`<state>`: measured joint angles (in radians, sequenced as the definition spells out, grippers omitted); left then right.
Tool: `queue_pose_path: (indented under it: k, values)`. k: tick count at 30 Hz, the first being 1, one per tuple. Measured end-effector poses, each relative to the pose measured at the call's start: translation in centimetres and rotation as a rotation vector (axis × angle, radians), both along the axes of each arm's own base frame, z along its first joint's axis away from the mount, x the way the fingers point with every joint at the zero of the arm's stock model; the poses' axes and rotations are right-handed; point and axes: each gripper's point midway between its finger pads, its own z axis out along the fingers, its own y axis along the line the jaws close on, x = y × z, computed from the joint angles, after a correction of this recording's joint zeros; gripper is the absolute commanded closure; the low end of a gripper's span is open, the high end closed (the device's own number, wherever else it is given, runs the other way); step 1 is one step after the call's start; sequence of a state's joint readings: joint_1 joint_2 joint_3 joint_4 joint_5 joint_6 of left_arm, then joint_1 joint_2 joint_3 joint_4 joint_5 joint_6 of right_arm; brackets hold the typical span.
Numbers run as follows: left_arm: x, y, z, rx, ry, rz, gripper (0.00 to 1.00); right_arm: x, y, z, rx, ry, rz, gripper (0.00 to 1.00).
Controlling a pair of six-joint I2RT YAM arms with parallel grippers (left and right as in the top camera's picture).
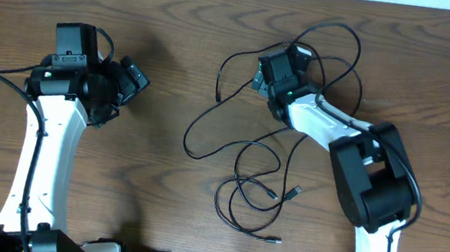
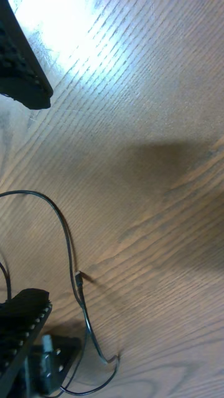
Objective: Untangle cables
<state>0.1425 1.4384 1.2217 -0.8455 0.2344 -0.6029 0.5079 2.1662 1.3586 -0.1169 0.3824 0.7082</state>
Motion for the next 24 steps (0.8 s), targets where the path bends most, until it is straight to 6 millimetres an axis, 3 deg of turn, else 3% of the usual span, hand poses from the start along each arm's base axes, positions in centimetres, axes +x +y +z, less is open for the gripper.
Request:
queue_pose_path:
  k: [8, 17, 24]
  values:
    - [0.0, 0.0, 0.0, 0.0, 0.0, 0.0, 0.02, 1.3, -1.0, -0.5, -0.053, -0.05, -0.07, 0.01]
    - [0.0, 0.0, 0.0, 0.0, 0.0, 0.0, 0.02, 1.4, -1.3, -1.0, -0.105, -0.023, -0.075, 0.01]
    - [0.0, 0.0, 0.0, 0.0, 0.0, 0.0, 0.02, 0.0, -0.9, -0.4, -0.153, 0.195, 0.017, 0.01]
